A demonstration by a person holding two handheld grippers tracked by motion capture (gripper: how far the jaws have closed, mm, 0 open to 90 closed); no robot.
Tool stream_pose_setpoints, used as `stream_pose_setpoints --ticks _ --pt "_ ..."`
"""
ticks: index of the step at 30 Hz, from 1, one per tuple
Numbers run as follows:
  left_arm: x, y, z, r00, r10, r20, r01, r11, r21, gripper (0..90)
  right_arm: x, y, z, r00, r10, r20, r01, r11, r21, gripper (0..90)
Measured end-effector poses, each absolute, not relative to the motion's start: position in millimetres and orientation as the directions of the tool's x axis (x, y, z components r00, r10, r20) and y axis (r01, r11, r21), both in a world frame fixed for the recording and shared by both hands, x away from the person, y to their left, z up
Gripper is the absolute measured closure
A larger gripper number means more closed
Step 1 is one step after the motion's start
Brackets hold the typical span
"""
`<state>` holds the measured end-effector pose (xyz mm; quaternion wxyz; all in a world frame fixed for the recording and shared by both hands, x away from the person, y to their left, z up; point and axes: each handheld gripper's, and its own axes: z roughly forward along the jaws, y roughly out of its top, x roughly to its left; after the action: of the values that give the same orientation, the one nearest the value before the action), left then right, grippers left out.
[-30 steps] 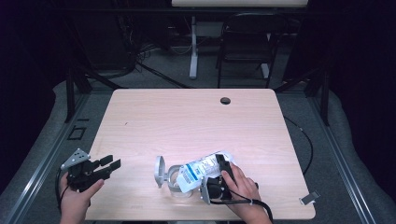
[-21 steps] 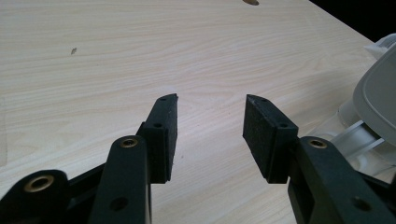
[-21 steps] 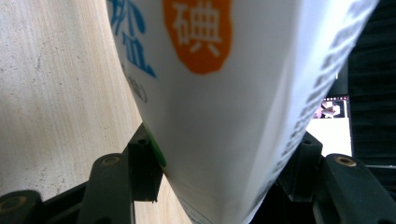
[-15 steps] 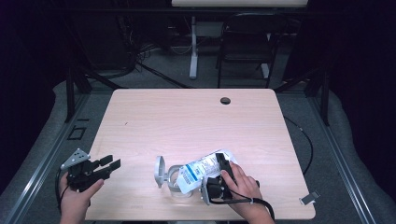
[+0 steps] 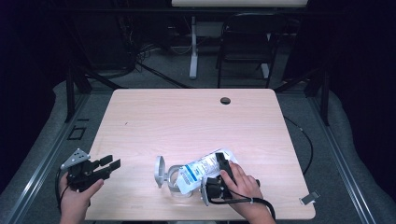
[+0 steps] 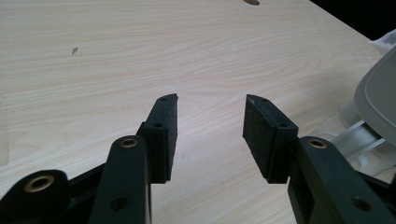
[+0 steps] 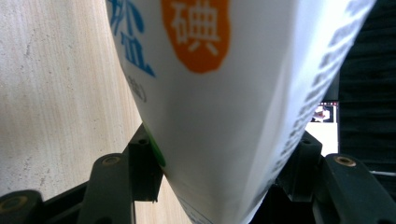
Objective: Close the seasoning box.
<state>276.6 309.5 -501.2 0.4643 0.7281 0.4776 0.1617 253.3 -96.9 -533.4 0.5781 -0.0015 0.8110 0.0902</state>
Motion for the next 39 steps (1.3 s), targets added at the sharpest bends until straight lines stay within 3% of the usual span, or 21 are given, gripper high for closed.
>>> stream_pose_setpoints --ticks 26,39 --pt "276.6 309.0 -501.4 0.494 0.844 -0.208 0.547 -0.115 0.829 55.8 250.5 -92.8 -528.7 -0.294 0.021 -0.956 -0.103 0.993 0.054 43.1" --pt "276.8 308.7 -502.5 0.492 0.844 -0.214 0.552 -0.112 0.826 55.8 251.6 -92.2 -529.2 -0.292 0.019 -0.956 -0.117 0.992 0.056 43.2"
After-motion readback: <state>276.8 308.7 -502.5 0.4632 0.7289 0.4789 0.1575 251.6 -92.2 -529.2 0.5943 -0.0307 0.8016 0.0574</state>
